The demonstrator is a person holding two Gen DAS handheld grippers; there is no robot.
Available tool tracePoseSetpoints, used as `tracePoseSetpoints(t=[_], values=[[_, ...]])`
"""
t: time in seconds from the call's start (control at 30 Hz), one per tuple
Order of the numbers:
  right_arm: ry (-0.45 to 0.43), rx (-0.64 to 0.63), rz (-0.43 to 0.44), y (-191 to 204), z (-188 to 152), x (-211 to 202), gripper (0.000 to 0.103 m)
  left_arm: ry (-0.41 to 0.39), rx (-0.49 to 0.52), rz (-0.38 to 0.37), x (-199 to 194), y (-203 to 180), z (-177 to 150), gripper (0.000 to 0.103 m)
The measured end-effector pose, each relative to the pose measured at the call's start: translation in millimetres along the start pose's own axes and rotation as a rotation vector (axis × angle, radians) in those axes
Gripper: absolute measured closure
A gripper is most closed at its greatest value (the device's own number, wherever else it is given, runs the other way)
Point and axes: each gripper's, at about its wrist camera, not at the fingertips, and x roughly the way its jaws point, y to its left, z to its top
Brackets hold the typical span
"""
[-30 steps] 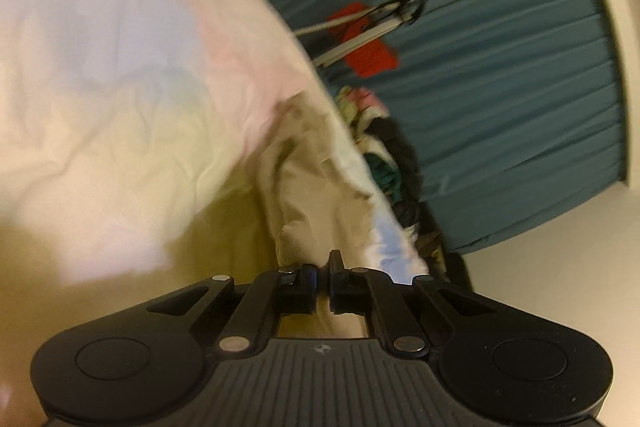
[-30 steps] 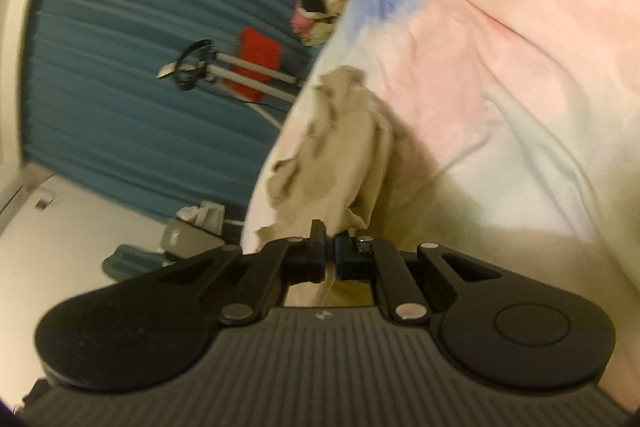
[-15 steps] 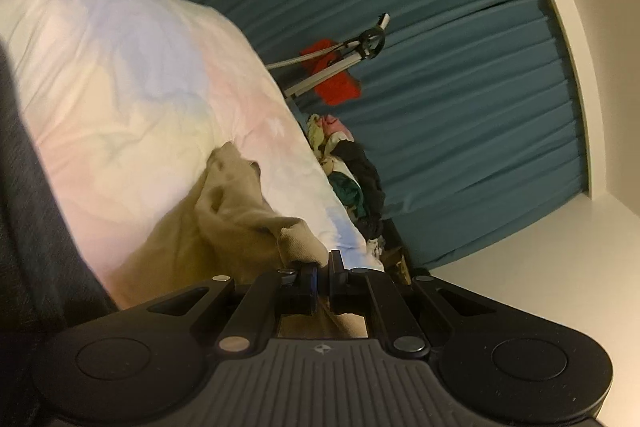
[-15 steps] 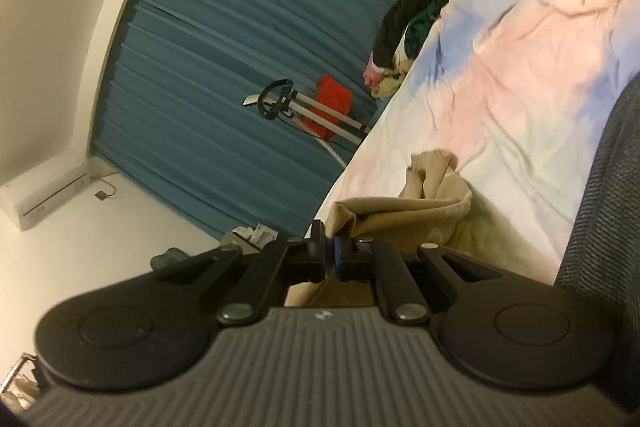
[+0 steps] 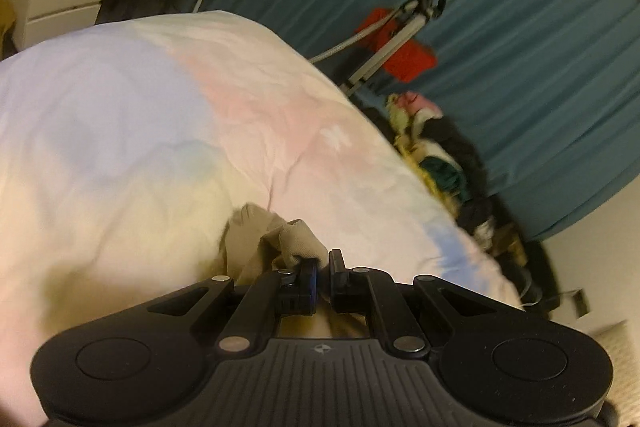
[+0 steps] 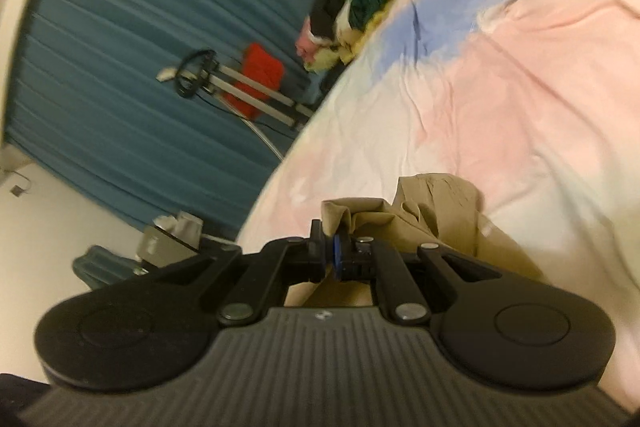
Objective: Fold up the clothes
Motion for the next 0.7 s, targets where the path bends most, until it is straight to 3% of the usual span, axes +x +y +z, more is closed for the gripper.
tracePoseSetpoints(t=[0.13, 0.33, 0.5, 0.57, 0.63, 0.67, 0.7], values=[[0.074, 0.039, 0.000, -25, 7, 33, 0.095, 0.018, 0.035, -0.002, 43, 13, -2, 0.096], [0.170, 0.086, 0.005, -56, 17, 79, 0.095, 0.025, 0.002, -0.049, 74, 34, -6, 0.096], [0.153, -0.043, 0.018, -39, 26, 91, 0.093, -0.009, 0.033, -0.079, 89, 28, -1, 0.095], [0.181, -0.100, 0.008, -35, 26, 99, 0.090, 0.017, 0.025, -0.073, 96, 29, 0, 0.088], [0.235, -0.141, 0.007, -30, 21, 102, 0.059, 0.046, 0.022, -0.089, 99, 32, 1, 0.058], [0.262, -0.147, 0.018, -27, 18, 101, 0.023, 0.055, 0.031, -0.102, 97, 32, 1, 0.051], [0.288, -0.154, 0.030, -25, 14, 100, 0.010, 0.053, 0.060, -0.113, 91, 30, 0, 0.036]])
